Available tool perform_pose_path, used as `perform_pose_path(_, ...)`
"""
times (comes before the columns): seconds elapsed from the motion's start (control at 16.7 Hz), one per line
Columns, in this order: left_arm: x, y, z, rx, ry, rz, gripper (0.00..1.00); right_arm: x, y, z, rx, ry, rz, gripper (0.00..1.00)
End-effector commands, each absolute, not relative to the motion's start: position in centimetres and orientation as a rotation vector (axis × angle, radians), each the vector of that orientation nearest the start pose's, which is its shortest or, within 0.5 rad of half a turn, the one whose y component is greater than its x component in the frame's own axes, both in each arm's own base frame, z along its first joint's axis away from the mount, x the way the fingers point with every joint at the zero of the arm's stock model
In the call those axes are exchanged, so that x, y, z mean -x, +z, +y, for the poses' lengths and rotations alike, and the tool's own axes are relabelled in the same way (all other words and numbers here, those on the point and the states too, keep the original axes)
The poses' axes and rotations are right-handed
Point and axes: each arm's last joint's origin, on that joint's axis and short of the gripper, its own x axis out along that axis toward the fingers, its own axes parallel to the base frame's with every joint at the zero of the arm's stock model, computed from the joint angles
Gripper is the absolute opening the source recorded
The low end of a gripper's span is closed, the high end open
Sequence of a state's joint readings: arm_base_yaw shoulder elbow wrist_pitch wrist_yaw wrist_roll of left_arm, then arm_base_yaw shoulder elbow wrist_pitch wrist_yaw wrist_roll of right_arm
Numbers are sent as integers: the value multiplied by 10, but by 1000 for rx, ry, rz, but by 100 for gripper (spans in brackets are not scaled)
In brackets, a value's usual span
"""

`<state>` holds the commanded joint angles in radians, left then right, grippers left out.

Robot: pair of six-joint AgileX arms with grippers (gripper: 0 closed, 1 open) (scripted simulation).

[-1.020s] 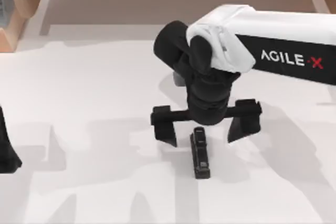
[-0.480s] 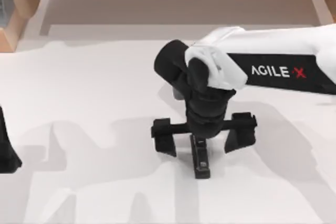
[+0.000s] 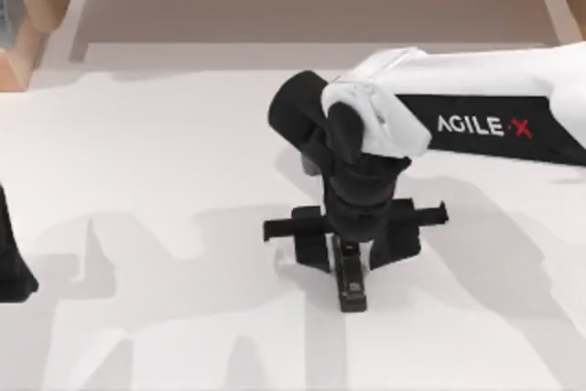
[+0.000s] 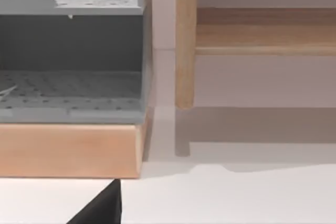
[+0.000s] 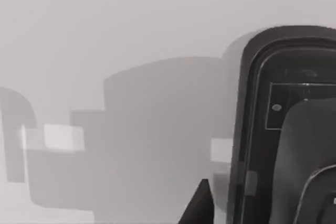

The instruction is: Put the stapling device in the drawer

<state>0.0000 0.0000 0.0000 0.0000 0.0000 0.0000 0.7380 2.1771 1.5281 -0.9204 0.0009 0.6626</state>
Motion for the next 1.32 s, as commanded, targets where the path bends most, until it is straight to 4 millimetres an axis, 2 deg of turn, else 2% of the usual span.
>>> perform_pose_path(0.24,-106,160,-1,0,0,0,100,-299,117,277,65,68,1570,2)
perform_pose_path(0.3,-106,160,-1,0,0,0,100,-299,117,277,65,68,1570,0)
perform_pose_path(0.84,-106,160,-1,0,0,0,100,-300,119,276,62,66,1568,0)
perform_pose_path(1.14,-106,160,-1,0,0,0,100,-300,145,276,62,66,1569,0)
perform_pose_path(1.32,-106,160,-1,0,0,0,100,-300,148,276,62,66,1568,0)
